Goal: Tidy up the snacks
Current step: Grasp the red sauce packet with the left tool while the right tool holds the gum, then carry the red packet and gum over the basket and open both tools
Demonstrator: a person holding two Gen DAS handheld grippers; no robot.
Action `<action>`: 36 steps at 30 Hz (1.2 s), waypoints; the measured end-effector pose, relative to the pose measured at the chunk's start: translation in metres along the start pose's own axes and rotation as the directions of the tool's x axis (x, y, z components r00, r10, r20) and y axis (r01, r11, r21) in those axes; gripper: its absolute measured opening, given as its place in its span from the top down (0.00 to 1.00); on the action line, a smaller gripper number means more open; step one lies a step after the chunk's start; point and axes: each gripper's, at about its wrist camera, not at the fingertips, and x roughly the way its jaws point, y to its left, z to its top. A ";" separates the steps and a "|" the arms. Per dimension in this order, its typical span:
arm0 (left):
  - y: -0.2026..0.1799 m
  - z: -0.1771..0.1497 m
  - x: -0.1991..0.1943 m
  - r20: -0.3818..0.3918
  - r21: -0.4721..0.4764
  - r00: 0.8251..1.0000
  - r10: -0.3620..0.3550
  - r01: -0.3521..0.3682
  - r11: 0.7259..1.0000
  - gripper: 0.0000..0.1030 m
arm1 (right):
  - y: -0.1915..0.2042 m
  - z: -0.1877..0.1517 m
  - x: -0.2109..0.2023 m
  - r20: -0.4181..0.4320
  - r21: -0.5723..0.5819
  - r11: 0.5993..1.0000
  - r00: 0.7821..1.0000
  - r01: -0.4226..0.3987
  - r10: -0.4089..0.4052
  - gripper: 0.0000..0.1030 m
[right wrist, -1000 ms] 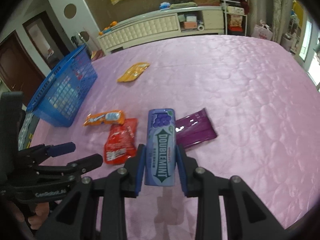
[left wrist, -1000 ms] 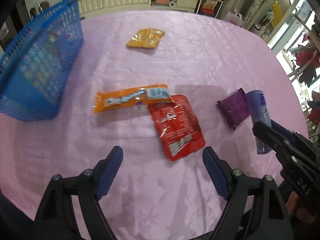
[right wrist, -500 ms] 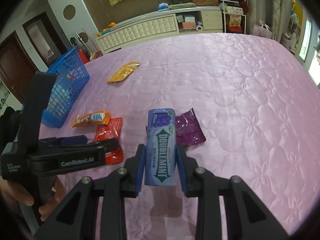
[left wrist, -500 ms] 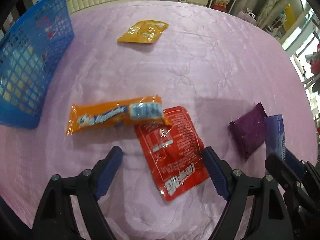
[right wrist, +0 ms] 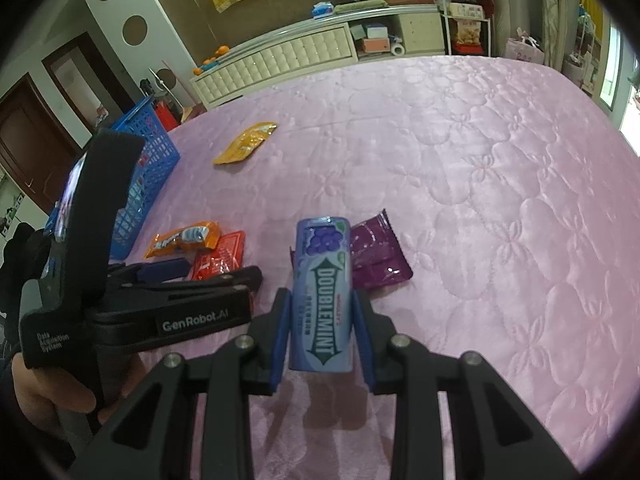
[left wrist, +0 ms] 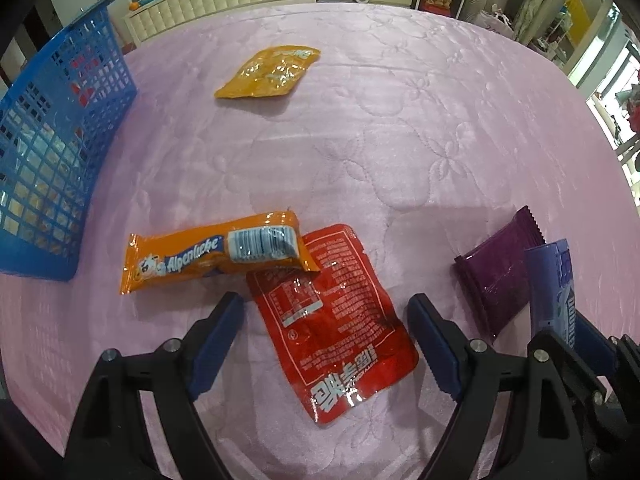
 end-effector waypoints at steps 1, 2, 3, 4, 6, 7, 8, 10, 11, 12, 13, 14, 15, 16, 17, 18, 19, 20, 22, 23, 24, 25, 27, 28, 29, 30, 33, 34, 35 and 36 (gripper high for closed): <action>0.000 0.000 0.000 -0.003 0.001 1.000 -0.004 0.004 1.000 0.22 | 0.000 0.000 0.000 -0.001 0.000 1.000 1.000 0.000 0.000 0.66; 0.001 0.000 -0.001 -0.002 0.002 1.000 -0.005 0.005 1.000 0.27 | 0.000 -0.001 0.000 -0.002 0.000 1.000 1.000 0.000 0.000 0.66; 0.001 -0.006 -0.007 0.003 0.009 1.000 -0.006 0.006 1.000 0.36 | -0.001 -0.001 0.000 -0.004 -0.001 1.000 1.000 0.001 -0.001 0.66; 0.002 -0.008 -0.009 0.001 0.017 1.000 -0.010 0.010 1.000 0.40 | -0.001 -0.001 0.000 -0.005 -0.001 1.000 1.000 0.001 -0.001 0.66; 0.005 -0.013 -0.014 -0.010 0.053 1.000 -0.023 0.023 0.998 0.52 | -0.001 -0.002 0.001 -0.007 -0.003 1.000 1.000 0.001 -0.001 0.66; 0.009 -0.017 -0.017 -0.015 0.061 0.999 -0.032 0.033 0.998 0.55 | 0.000 -0.002 0.001 -0.008 -0.004 1.000 1.000 0.000 0.000 0.66; 0.010 -0.018 -0.019 -0.018 0.071 0.999 -0.038 0.039 0.997 0.60 | 0.001 -0.002 0.002 -0.010 -0.007 1.000 1.000 -0.001 0.001 0.66; 0.010 -0.020 -0.022 -0.014 0.093 0.999 -0.041 0.042 0.995 0.71 | 0.004 -0.002 0.003 -0.012 -0.019 1.000 1.000 0.001 -0.001 0.66; 0.012 -0.023 -0.023 -0.011 0.102 0.999 -0.048 0.049 0.994 0.79 | 0.005 -0.002 0.005 -0.014 -0.023 1.000 1.000 0.005 -0.005 0.66; 0.010 -0.026 -0.024 -0.012 0.111 0.998 -0.061 0.062 0.992 0.86 | 0.006 -0.003 0.006 -0.018 -0.029 1.000 1.000 0.008 -0.009 0.66; 0.016 -0.034 -0.026 -0.011 0.120 0.998 -0.068 0.068 0.990 0.91 | 0.008 -0.003 0.007 -0.021 -0.032 0.999 1.000 0.009 -0.010 0.66; 0.016 -0.037 -0.028 -0.009 0.126 0.997 -0.073 0.074 0.989 0.91 | 0.009 -0.003 0.008 -0.026 -0.034 0.999 1.000 0.010 -0.011 0.66; 0.018 -0.040 -0.029 -0.005 0.126 0.997 -0.079 0.079 0.989 0.91 | 0.009 -0.003 0.008 -0.029 -0.033 0.999 1.000 0.010 -0.011 0.66; 0.019 -0.044 -0.031 -0.001 0.128 0.996 -0.088 0.087 0.988 0.91 | 0.009 -0.004 0.007 -0.028 -0.030 0.999 1.000 0.010 -0.011 0.66; 0.020 -0.047 -0.032 0.001 0.132 0.996 -0.093 0.092 0.987 0.91 | 0.010 -0.004 0.005 -0.026 -0.031 0.999 1.000 0.015 -0.016 0.66; 0.022 -0.050 -0.034 0.002 0.139 0.994 -0.106 0.105 0.985 0.91 | 0.011 -0.005 0.002 -0.025 -0.032 0.999 0.999 0.021 -0.022 0.66; 0.024 -0.054 -0.037 0.005 0.141 0.993 -0.118 0.116 0.983 0.91 | 0.012 -0.005 0.001 -0.025 -0.032 0.999 0.999 0.025 -0.026 0.66; 0.027 -0.059 -0.042 0.012 0.143 0.992 -0.128 0.125 0.982 0.91 | 0.015 -0.006 -0.003 -0.023 -0.031 0.999 0.999 0.030 -0.031 0.66; 0.033 -0.066 -0.052 0.027 0.143 0.990 -0.141 0.136 0.980 0.91 | 0.021 -0.008 -0.009 -0.023 -0.032 0.999 0.999 0.033 -0.034 0.66; 0.034 -0.070 -0.057 0.034 0.141 0.988 -0.148 0.142 0.980 0.91 | 0.026 -0.010 -0.014 -0.020 -0.033 0.999 0.999 0.030 -0.030 0.66; 0.036 -0.074 -0.064 0.042 0.142 0.987 -0.155 0.147 0.979 0.91 | 0.030 -0.011 -0.017 -0.017 -0.036 0.999 0.999 0.029 -0.030 0.66; 0.038 -0.077 -0.070 0.050 0.143 0.986 -0.158 0.150 0.978 0.91 | 0.036 -0.012 -0.021 -0.014 -0.042 0.999 0.999 0.030 -0.031 0.66; 0.046 -0.084 -0.083 0.072 0.142 0.983 -0.169 0.157 0.977 0.91 | 0.049 -0.014 -0.029 -0.005 -0.057 0.998 1.000 0.028 -0.028 0.66; 0.050 -0.086 -0.090 0.086 0.141 0.981 -0.174 0.161 0.977 0.91 | 0.058 -0.015 -0.033 0.000 -0.068 0.997 1.000 0.025 -0.025 0.66; 0.054 -0.086 -0.095 0.097 0.139 0.979 -0.178 0.164 0.977 0.91 | 0.064 -0.015 -0.037 0.004 -0.077 0.997 1.000 0.023 -0.023 0.66; 0.060 -0.088 -0.102 0.112 0.138 0.976 -0.184 0.168 0.976 0.91 | 0.071 -0.016 -0.041 0.008 -0.089 0.996 1.000 0.022 -0.021 0.66; 0.075 -0.090 -0.121 0.151 0.136 0.970 -0.193 0.173 0.976 0.91 | 0.094 -0.017 -0.052 0.026 -0.122 0.992 1.000 0.018 -0.015 0.66; 0.081 -0.092 -0.127 0.163 0.134 0.967 -0.194 0.173 0.976 0.91 | 0.103 -0.017 -0.057 0.034 -0.133 0.991 0.999 0.014 -0.009 0.66; 0.086 -0.093 -0.132 0.178 0.131 0.965 -0.193 0.172 0.976 0.91 | 0.109 -0.017 -0.059 0.041 -0.142 0.990 0.999 0.014 -0.008 0.66; 0.093 -0.096 -0.140 0.193 0.128 0.961 -0.195 0.173 0.977 0.91 | 0.117 -0.016 -0.063 0.048 -0.151 0.988 0.999 0.013 -0.006 0.66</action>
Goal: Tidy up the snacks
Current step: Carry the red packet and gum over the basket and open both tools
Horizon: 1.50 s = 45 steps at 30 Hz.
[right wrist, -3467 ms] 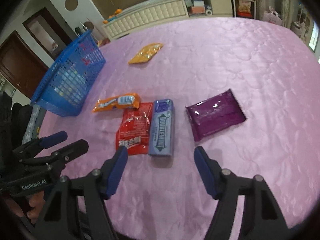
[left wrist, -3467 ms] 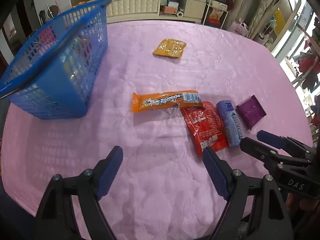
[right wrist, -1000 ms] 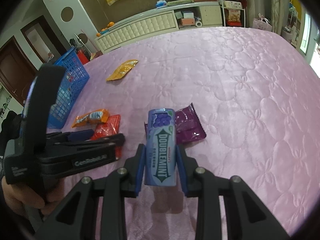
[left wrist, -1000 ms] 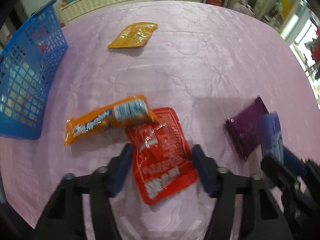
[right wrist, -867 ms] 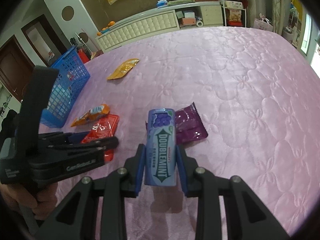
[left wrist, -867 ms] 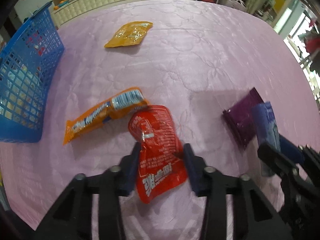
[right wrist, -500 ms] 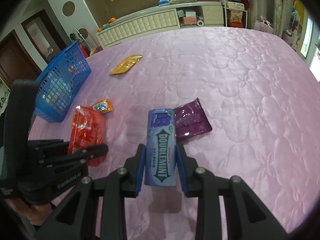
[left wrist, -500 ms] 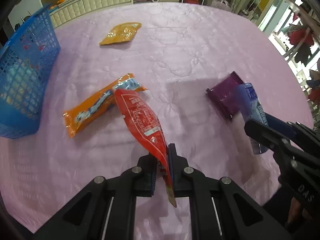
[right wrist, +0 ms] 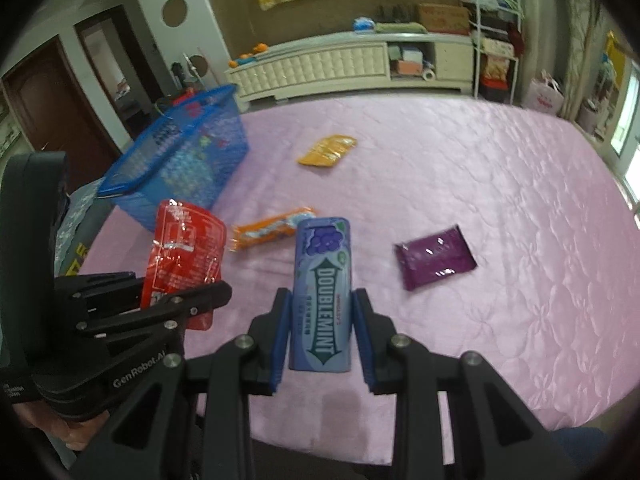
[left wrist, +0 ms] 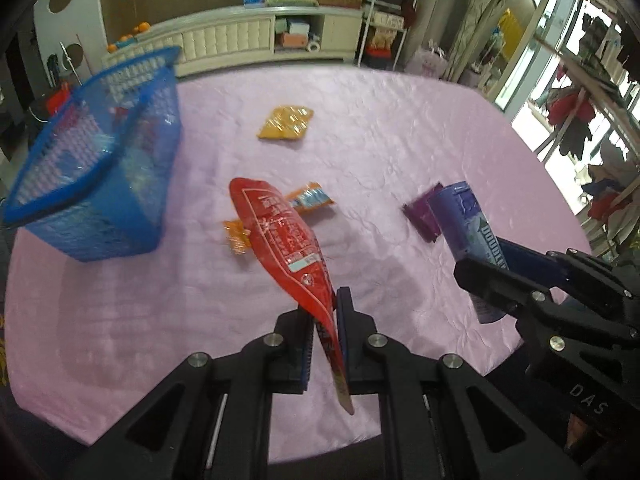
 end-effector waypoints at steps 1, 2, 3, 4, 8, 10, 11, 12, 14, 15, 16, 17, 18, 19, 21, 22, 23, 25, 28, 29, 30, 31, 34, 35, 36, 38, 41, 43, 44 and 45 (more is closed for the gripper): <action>0.004 0.000 -0.007 0.013 -0.005 1.000 -0.002 0.002 1.000 0.91 | 0.006 0.002 -0.003 0.007 -0.007 1.000 1.000 -0.001 0.001 0.66; 0.008 0.001 -0.010 0.022 -0.011 1.000 -0.002 0.003 1.000 0.91 | 0.011 0.003 -0.005 0.012 -0.013 1.000 1.000 -0.003 0.003 0.66; 0.013 0.001 -0.017 0.033 -0.017 0.999 -0.004 0.005 1.000 0.91 | 0.018 0.005 -0.008 0.018 -0.021 1.000 1.000 -0.005 0.005 0.66; 0.017 0.000 -0.023 0.042 -0.019 0.999 -0.003 0.004 1.000 0.91 | 0.023 0.008 -0.010 0.024 -0.027 1.000 1.000 -0.006 0.007 0.66; 0.035 0.000 -0.045 0.086 -0.015 0.996 0.013 -0.012 1.000 0.91 | 0.043 0.017 -0.017 0.052 -0.045 0.999 0.998 -0.019 0.022 0.66; 0.043 0.002 -0.054 0.108 -0.017 0.994 0.022 -0.020 1.000 0.91 | 0.052 0.022 -0.019 0.063 -0.057 0.998 0.998 -0.024 0.028 0.66; 0.048 0.002 -0.062 0.118 -0.018 0.993 0.024 -0.022 1.000 0.91 | 0.057 0.025 -0.021 0.069 -0.066 0.997 0.997 -0.027 0.032 0.66; 0.054 0.004 -0.070 0.128 -0.023 0.991 0.027 -0.024 0.999 0.91 | 0.063 0.029 -0.021 0.075 -0.077 0.997 0.997 -0.029 0.034 0.66; 0.066 0.010 -0.082 0.144 -0.036 0.989 0.018 -0.013 0.999 0.91 | 0.071 0.037 -0.022 0.083 -0.090 0.995 0.996 -0.034 0.041 0.66; 0.071 0.012 -0.085 0.152 -0.040 0.988 0.017 -0.011 0.999 0.91 | 0.077 0.042 -0.022 0.089 -0.100 0.994 0.995 -0.038 0.047 0.66; 0.075 0.014 -0.089 0.161 -0.041 0.987 0.021 -0.014 0.999 0.91 | 0.080 0.045 -0.022 0.094 -0.106 0.994 0.994 -0.040 0.050 0.66; 0.080 0.016 -0.095 0.173 -0.043 0.984 0.029 -0.022 0.999 0.91 | 0.086 0.050 -0.021 0.098 -0.119 0.992 0.994 -0.045 0.056 0.66; 0.088 0.018 -0.101 0.186 -0.048 0.982 0.037 -0.028 0.998 0.91 | 0.089 0.053 -0.021 0.101 -0.128 0.991 0.993 -0.045 0.058 0.66; 0.094 0.021 -0.105 0.197 -0.053 0.980 0.040 -0.030 0.998 0.91 | 0.095 0.057 -0.020 0.105 -0.142 0.989 0.993 -0.044 0.059 0.66; 0.105 0.027 -0.109 0.212 -0.067 0.976 0.048 -0.034 0.997 0.91 | 0.106 0.068 -0.016 0.107 -0.165 0.985 0.992 -0.049 0.067 0.66; 0.111 0.029 -0.111 0.217 -0.075 0.975 0.054 -0.039 0.996 0.91 | 0.110 0.073 -0.014 0.105 -0.172 0.983 0.991 -0.059 0.078 0.66; 0.118 0.031 -0.112 0.221 -0.082 0.974 0.058 -0.041 0.996 0.91 | 0.113 0.077 -0.011 0.102 -0.177 0.982 0.991 -0.067 0.086 0.66; 0.130 0.036 -0.114 0.226 -0.097 0.972 0.063 -0.042 0.994 0.91 | 0.122 0.085 -0.005 0.100 -0.191 0.978 0.990 -0.080 0.101 0.66; 0.150 0.044 -0.113 0.234 -0.113 0.969 0.081 -0.056 0.992 0.91 | 0.135 0.099 0.008 0.090 -0.209 0.972 0.988 -0.103 0.124 0.66; 0.155 0.047 -0.112 0.234 -0.120 0.968 0.086 -0.059 0.991 0.91 | 0.140 0.107 0.015 0.080 -0.217 0.969 0.987 -0.117 0.137 0.66; 0.162 0.051 -0.110 0.232 -0.128 0.968 0.092 -0.064 0.990 0.91 | 0.145 0.112 0.020 0.072 -0.227 0.966 0.987 -0.122 0.141 0.66; 0.167 0.055 -0.109 0.232 -0.132 0.968 0.097 -0.067 0.989 0.91 | 0.149 0.118 0.025 0.068 -0.240 0.963 0.987 -0.123 0.143 0.66; 0.182 0.068 -0.104 0.235 -0.128 0.964 0.124 -0.096 0.987 0.91 | 0.161 0.133 0.040 0.051 -0.275 0.953 0.988 -0.126 0.146 0.66; 0.186 0.073 -0.101 0.236 -0.125 0.963 0.132 -0.105 0.987 0.91 | 0.165 0.139 0.046 0.044 -0.284 0.950 0.988 -0.132 0.151 0.66; 0.192 0.078 -0.098 0.235 -0.125 0.962 0.138 -0.111 0.986 0.91 | 0.168 0.145 0.053 0.035 -0.293 0.946 0.987 -0.139 0.156 0.66; 0.204 0.090 -0.090 0.223 -0.127 0.965 0.138 -0.111 0.986 0.91 | 0.176 0.156 0.064 0.020 -0.310 0.940 0.987 -0.145 0.159 0.66; 0.216 0.105 -0.075 0.198 -0.121 0.971 0.135 -0.112 0.986 0.91 | 0.182 0.172 0.086 0.002 -0.341 0.930 0.990 -0.135 0.145 0.66; 0.223 0.117 -0.064 0.185 -0.106 0.974 0.132 -0.114 0.988 0.91 | 0.184 0.183 0.103 -0.019 -0.355 0.926 0.991 -0.127 0.129 0.66; 0.224 0.122 -0.060 0.181 -0.099 0.975 0.127 -0.110 0.989 0.91 | 0.184 0.187 0.110 -0.030 -0.363 0.923 0.991 -0.130 0.128 0.66; 0.227 0.128 -0.054 0.174 -0.091 0.978 0.117 -0.103 0.991 0.91 | 0.185 0.193 0.121 -0.045 -0.379 0.916 0.991 -0.132 0.124 0.66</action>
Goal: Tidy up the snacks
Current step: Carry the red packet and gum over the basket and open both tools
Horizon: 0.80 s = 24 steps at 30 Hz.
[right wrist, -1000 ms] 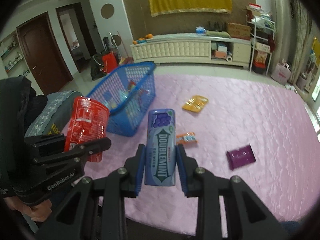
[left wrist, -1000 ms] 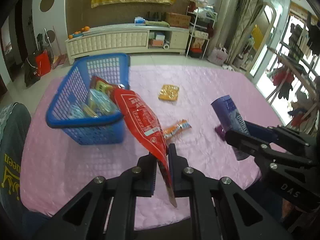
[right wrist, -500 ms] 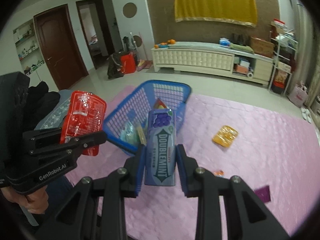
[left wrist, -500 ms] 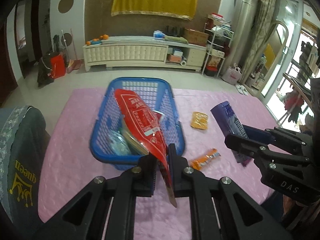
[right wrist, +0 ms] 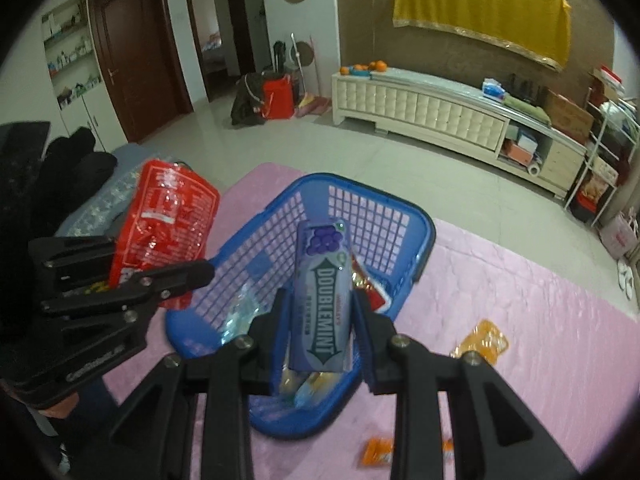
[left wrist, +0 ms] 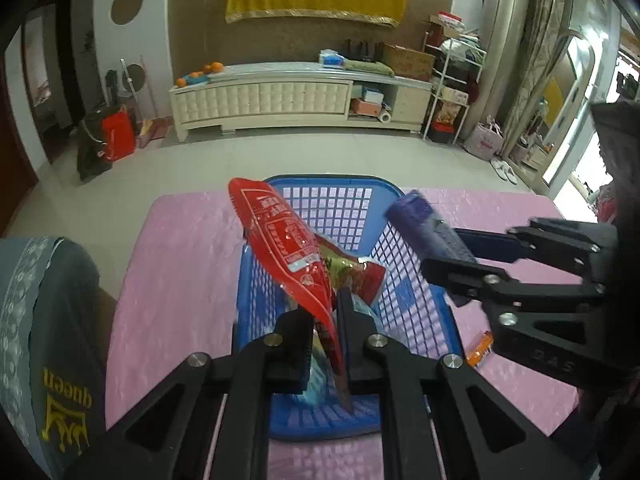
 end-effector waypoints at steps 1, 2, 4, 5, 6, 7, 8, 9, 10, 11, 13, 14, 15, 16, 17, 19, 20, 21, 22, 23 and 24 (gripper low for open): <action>0.002 0.003 0.006 -0.006 0.006 1.000 -0.008 0.008 1.000 0.91 | -0.002 0.002 0.006 -0.010 -0.015 1.000 1.000 0.006 -0.006 0.66; 0.003 0.009 0.015 -0.014 0.014 1.000 -0.019 0.020 1.000 0.91 | -0.004 0.005 0.013 -0.020 -0.035 0.999 1.000 0.013 -0.014 0.66; 0.002 0.014 0.026 -0.030 0.031 0.999 -0.036 0.037 0.999 0.91 | -0.009 0.009 0.026 -0.041 -0.076 0.997 0.999 0.024 -0.027 0.66; 0.002 0.016 0.031 -0.039 0.038 0.998 -0.047 0.048 0.998 0.91 | -0.013 0.011 0.034 -0.055 -0.096 0.995 0.998 0.028 -0.033 0.66; 0.001 0.019 0.038 -0.049 0.044 0.997 -0.053 0.055 0.998 0.91 | -0.015 0.012 0.039 -0.068 -0.107 0.994 0.997 0.032 -0.039 0.66; 0.001 0.022 0.045 -0.059 0.049 0.997 -0.051 0.054 0.997 0.91 | -0.019 0.014 0.046 -0.085 -0.120 0.992 0.995 0.038 -0.048 0.66; 0.003 0.023 0.049 -0.065 0.051 0.997 -0.048 0.051 0.997 0.91 | -0.023 0.015 0.053 -0.100 -0.133 0.990 0.993 0.042 -0.056 0.66; 0.003 0.025 0.055 -0.074 0.054 0.996 -0.047 0.051 0.997 0.91 | -0.026 0.016 0.059 -0.111 -0.143 0.989 0.992 0.045 -0.062 0.66; 0.002 0.027 0.060 -0.083 0.055 0.995 -0.047 0.052 0.997 0.91 | -0.028 0.017 0.065 -0.122 -0.156 0.987 0.991 0.042 -0.061 0.66; 0.003 0.028 0.064 -0.091 0.056 0.995 -0.049 0.054 0.997 0.91 | -0.029 0.018 0.070 -0.130 -0.169 0.985 0.990 0.041 -0.063 0.66; 0.002 0.031 0.074 -0.111 0.058 0.992 -0.053 0.060 0.997 0.91 | -0.029 0.019 0.075 -0.140 -0.187 0.982 0.989 0.028 -0.054 0.66; 0.001 0.033 0.077 -0.123 0.063 0.991 -0.056 0.064 0.996 0.91 | -0.029 0.020 0.077 -0.144 -0.190 0.982 0.988 0.021 -0.049 0.66; 0.000 0.034 0.081 -0.131 0.066 0.989 -0.061 0.071 0.995 0.91 | -0.028 0.022 0.079 -0.148 -0.192 0.981 0.988 0.024 -0.053 0.66; -0.001 0.035 0.083 -0.135 0.069 0.989 -0.066 0.076 0.995 0.91 | -0.028 0.022 0.082 -0.154 -0.202 0.979 0.986 0.030 -0.061 0.66; -0.003 0.036 0.085 -0.139 0.073 0.988 -0.068 0.079 0.994 0.91 | -0.027 0.023 0.084 -0.159 -0.214 0.976 0.985 0.033 -0.068 0.66; -0.002 0.039 0.089 -0.141 0.074 0.987 -0.070 0.081 0.994 0.91 | -0.024 0.023 0.087 -0.170 -0.249 0.968 0.981 0.043 -0.088 0.66; -0.003 0.038 0.089 -0.142 0.076 0.987 -0.073 0.084 0.994 0.91 | -0.026 0.024 0.090 -0.179 -0.255 0.966 0.980 0.043 -0.091 0.66; -0.002 0.038 0.090 -0.144 0.079 0.987 -0.074 0.086 0.993 0.91 | -0.026 0.025 0.091 -0.187 -0.258 0.965 0.978 0.041 -0.091 0.66; -0.003 0.038 0.092 -0.146 0.083 0.987 -0.073 0.086 0.993 0.91 | -0.026 0.025 0.092 -0.190 -0.268 0.962 0.977 0.046 -0.099 0.66; -0.004 0.038 0.093 -0.150 0.092 0.986 -0.071 0.085 0.992 0.91 | -0.028 0.026 0.093 -0.189 -0.272 0.961 0.976 0.050 -0.104 0.66; -0.005 0.039 0.094 -0.154 0.097 0.986 -0.067 0.082 0.992 0.91 | -0.028 0.026 0.093 -0.191 -0.277 0.959 0.976 0.053 -0.109 0.66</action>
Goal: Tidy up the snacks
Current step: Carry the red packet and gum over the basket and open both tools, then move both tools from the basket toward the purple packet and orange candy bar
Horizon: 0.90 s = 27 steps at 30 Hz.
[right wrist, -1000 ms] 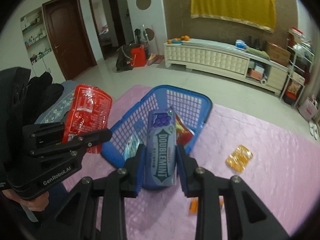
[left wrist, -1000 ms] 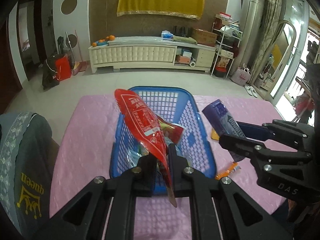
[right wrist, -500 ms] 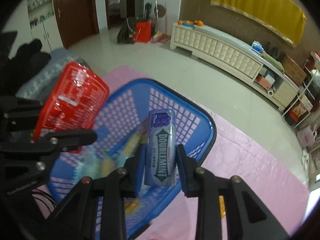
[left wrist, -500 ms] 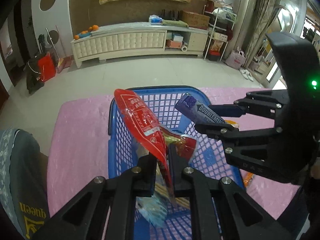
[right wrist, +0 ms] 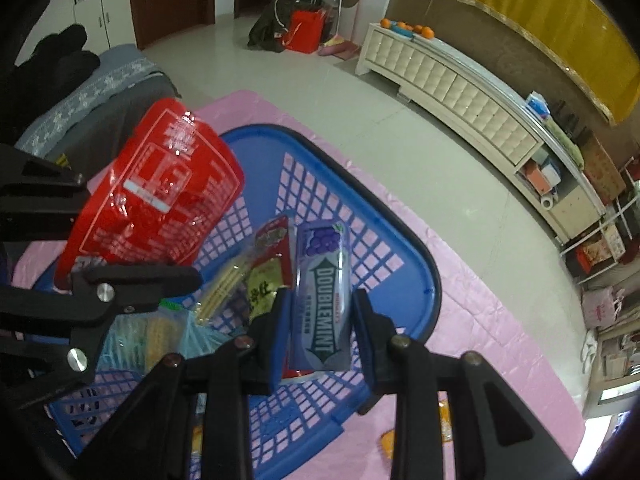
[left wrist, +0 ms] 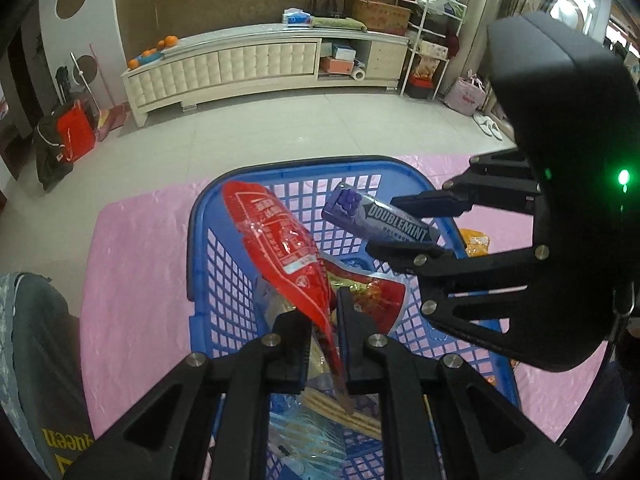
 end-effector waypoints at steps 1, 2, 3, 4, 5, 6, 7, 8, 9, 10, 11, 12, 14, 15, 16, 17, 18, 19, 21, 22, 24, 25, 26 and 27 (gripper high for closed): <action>0.000 0.000 0.002 -0.008 0.004 1.000 0.002 -0.002 1.000 0.91 | -0.001 0.000 0.000 -0.003 -0.003 1.000 1.000 0.000 0.000 0.66; 0.000 -0.002 0.003 -0.015 0.006 1.000 0.001 -0.001 1.000 0.91 | -0.001 -0.001 0.001 -0.006 -0.007 1.000 1.000 -0.001 0.000 0.66; 0.000 -0.001 0.005 -0.018 0.005 1.000 0.002 -0.002 1.000 0.91 | -0.001 -0.002 0.002 -0.010 -0.014 1.000 1.000 0.003 -0.003 0.66; 0.002 -0.002 0.005 -0.019 0.002 1.000 0.004 -0.004 1.000 0.91 | -0.004 0.002 0.005 -0.013 -0.015 1.000 1.000 0.010 -0.011 0.66; 0.004 -0.002 0.005 -0.022 -0.003 1.000 0.003 -0.003 1.000 0.87 | -0.004 0.001 0.006 -0.020 -0.018 1.000 1.000 0.017 -0.017 0.66; 0.006 -0.002 0.006 -0.023 -0.013 1.000 -0.001 0.001 1.000 0.75 | -0.004 0.001 0.009 -0.033 -0.024 0.999 0.999 0.020 -0.021 0.66; 0.006 -0.002 0.006 -0.022 -0.021 1.000 -0.002 0.001 1.000 0.68 | -0.005 0.001 0.012 -0.044 -0.029 0.999 0.999 0.027 -0.028 0.66; 0.007 -0.002 0.005 -0.018 -0.027 1.000 -0.004 0.003 1.000 0.61 | -0.005 0.001 0.013 -0.049 -0.032 0.999 0.998 0.033 -0.035 0.64; 0.006 -0.003 0.004 -0.018 -0.027 1.000 -0.005 0.004 1.000 0.59 | -0.006 0.000 0.012 -0.046 -0.031 0.999 0.998 0.029 -0.030 0.58; 0.006 -0.004 0.003 -0.019 -0.025 1.000 -0.007 0.006 1.000 0.59 | -0.006 0.001 0.010 -0.036 -0.029 0.999 0.999 0.017 -0.018 0.54; 0.005 -0.005 0.002 -0.018 -0.021 1.000 -0.008 0.008 1.000 0.58 | -0.006 0.001 0.007 -0.026 -0.027 1.000 1.000 0.012 -0.013 0.43; 0.005 -0.005 -0.002 -0.014 -0.016 1.000 -0.005 0.004 1.000 0.56 | -0.004 0.001 0.002 -0.012 -0.024 1.000 1.000 0.010 -0.010 0.33; 0.002 -0.007 -0.008 -0.004 -0.015 1.000 0.010 -0.010 1.000 0.51 | -0.001 0.001 -0.004 0.001 -0.028 0.999 0.999 0.045 -0.045 0.28; 0.002 -0.008 -0.013 0.002 -0.017 1.000 0.013 -0.013 1.000 0.50 | 0.000 0.000 -0.008 0.003 -0.026 0.998 0.998 0.055 -0.055 0.22; 0.001 -0.010 -0.017 0.006 -0.019 1.000 0.014 -0.013 1.000 0.50 | -0.001 -0.001 -0.012 0.003 -0.021 0.998 0.998 0.058 -0.058 0.20; 0.000 -0.011 -0.022 0.010 -0.021 1.000 0.015 -0.015 1.000 0.50 | -0.002 -0.002 -0.015 0.004 -0.013 0.998 0.998 0.062 -0.062 0.18; -0.001 -0.013 -0.028 0.013 -0.019 1.000 0.020 -0.020 1.000 0.48 | -0.004 -0.005 -0.021 0.006 0.008 0.998 0.998 0.070 -0.070 0.18; 0.000 -0.014 -0.032 0.016 -0.013 0.999 0.028 -0.027 1.000 0.46 | -0.009 -0.007 -0.025 0.007 0.031 0.997 0.997 0.073 -0.073 0.18; -0.005 -0.021 -0.045 0.027 0.002 0.999 0.046 -0.046 0.999 0.44 | -0.016 -0.014 -0.039 0.020 0.083 0.994 0.997 0.067 -0.069 0.18; -0.006 -0.023 -0.051 0.032 0.006 0.998 0.049 -0.049 0.999 0.44 | -0.017 -0.018 -0.045 0.031 0.103 0.993 0.998 0.058 -0.062 0.18; -0.009 -0.031 -0.068 0.048 0.008 0.998 0.048 -0.049 0.999 0.41 | -0.020 -0.027 -0.059 0.043 0.136 0.989 0.997 0.052 -0.058 0.18; -0.012 -0.033 -0.074 0.057 0.009 0.997 0.048 -0.048 0.999 0.40 | -0.020 -0.030 -0.063 0.044 0.145 0.988 0.997 0.053 -0.060 0.17; -0.015 -0.034 -0.080 0.066 0.011 0.997 0.049 -0.050 0.999 0.39 | -0.020 -0.036 -0.071 0.046 0.160 0.986 0.997 0.052 -0.061 0.17; -0.018 -0.036 -0.087 0.075 0.012 0.996 0.052 -0.053 0.999 0.39 | -0.020 -0.040 -0.077 0.049 0.174 0.984 0.997 0.048 -0.058 0.17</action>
